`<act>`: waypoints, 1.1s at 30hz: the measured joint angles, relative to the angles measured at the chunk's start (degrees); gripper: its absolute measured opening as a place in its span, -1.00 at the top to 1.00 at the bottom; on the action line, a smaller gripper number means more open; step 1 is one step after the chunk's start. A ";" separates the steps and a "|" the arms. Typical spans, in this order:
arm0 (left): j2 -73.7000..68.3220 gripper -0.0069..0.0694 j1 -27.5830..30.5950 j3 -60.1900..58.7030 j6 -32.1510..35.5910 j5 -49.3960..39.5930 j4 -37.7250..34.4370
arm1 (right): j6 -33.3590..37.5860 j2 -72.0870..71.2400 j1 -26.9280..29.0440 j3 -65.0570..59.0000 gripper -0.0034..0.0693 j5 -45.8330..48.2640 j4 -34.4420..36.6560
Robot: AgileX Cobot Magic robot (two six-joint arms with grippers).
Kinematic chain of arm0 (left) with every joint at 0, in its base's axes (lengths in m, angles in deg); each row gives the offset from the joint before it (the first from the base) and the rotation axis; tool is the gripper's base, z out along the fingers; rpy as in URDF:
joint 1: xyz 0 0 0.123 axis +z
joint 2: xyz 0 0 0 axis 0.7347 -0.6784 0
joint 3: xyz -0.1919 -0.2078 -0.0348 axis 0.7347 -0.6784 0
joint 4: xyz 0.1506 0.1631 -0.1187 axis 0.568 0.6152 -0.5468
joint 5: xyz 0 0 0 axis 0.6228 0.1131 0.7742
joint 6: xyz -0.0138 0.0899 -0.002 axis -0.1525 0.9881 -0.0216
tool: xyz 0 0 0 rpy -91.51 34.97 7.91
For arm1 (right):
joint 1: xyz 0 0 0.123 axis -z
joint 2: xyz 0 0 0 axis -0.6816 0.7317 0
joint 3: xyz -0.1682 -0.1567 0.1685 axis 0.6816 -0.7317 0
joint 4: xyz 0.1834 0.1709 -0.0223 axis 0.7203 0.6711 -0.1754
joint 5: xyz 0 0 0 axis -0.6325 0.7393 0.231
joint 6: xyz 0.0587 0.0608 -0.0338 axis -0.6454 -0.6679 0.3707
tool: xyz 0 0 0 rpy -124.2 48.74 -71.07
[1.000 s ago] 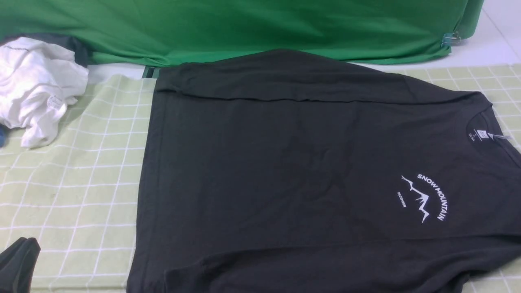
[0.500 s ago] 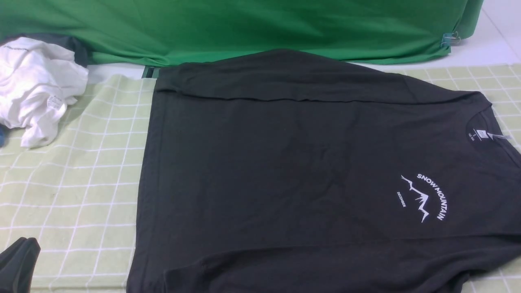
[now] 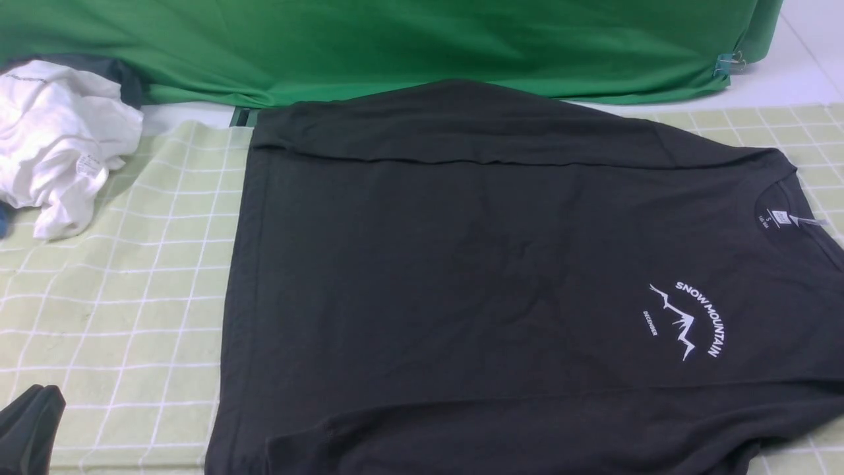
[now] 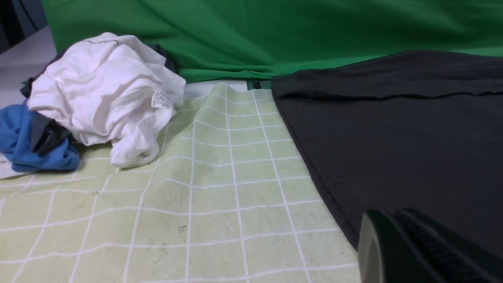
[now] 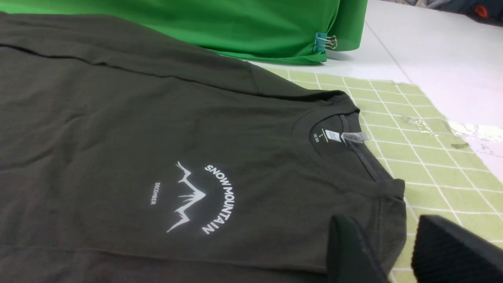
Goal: Fold a long-sleeved shirt over a green coffee tablecloth.
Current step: 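Grasp the left edge of the dark T-shirt lying flat on the table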
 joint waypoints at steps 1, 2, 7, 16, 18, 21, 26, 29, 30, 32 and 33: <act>0.00 0.77 0.00 0.00 0.00 0.00 0.00 | 0.00 0.00 0.00 0.00 0.23 0.00 0.00; -0.01 0.77 0.00 0.00 0.00 0.00 0.00 | 0.00 0.00 0.00 0.00 0.23 0.00 0.00; -0.01 0.77 0.00 0.00 0.00 0.00 0.00 | 0.00 0.00 0.00 0.00 0.23 0.00 0.00; -0.01 0.77 0.00 0.00 -0.05 0.07 0.00 | 0.00 0.00 0.00 0.00 0.23 -0.15 0.00; -0.01 0.77 0.00 0.00 -0.40 1.25 -1.84 | -0.63 0.00 0.00 0.00 0.23 -0.49 0.06; -0.01 0.77 0.00 0.00 -3.63 5.00 -12.22 | -9.17 0.00 0.00 0.00 0.23 -1.80 3.83; -0.01 0.77 0.00 0.00 -10.55 7.65 -30.96 | -30.30 0.00 0.00 0.00 0.23 -3.02 13.31; -0.01 0.77 0.00 0.00 -12.63 7.78 -39.09 | -39.36 0.00 0.00 0.00 0.23 -3.02 14.93; -0.01 0.77 0.00 0.00 -12.95 7.93 -40.51 | -40.40 0.00 0.00 0.00 0.23 -3.02 15.18; -0.01 0.77 0.00 0.00 -13.19 8.09 -41.55 | -41.28 0.00 0.00 0.00 0.23 -3.07 15.28; -0.01 0.77 0.00 0.00 -13.24 8.14 -41.70 | -41.71 0.00 0.00 0.00 0.23 -3.07 15.33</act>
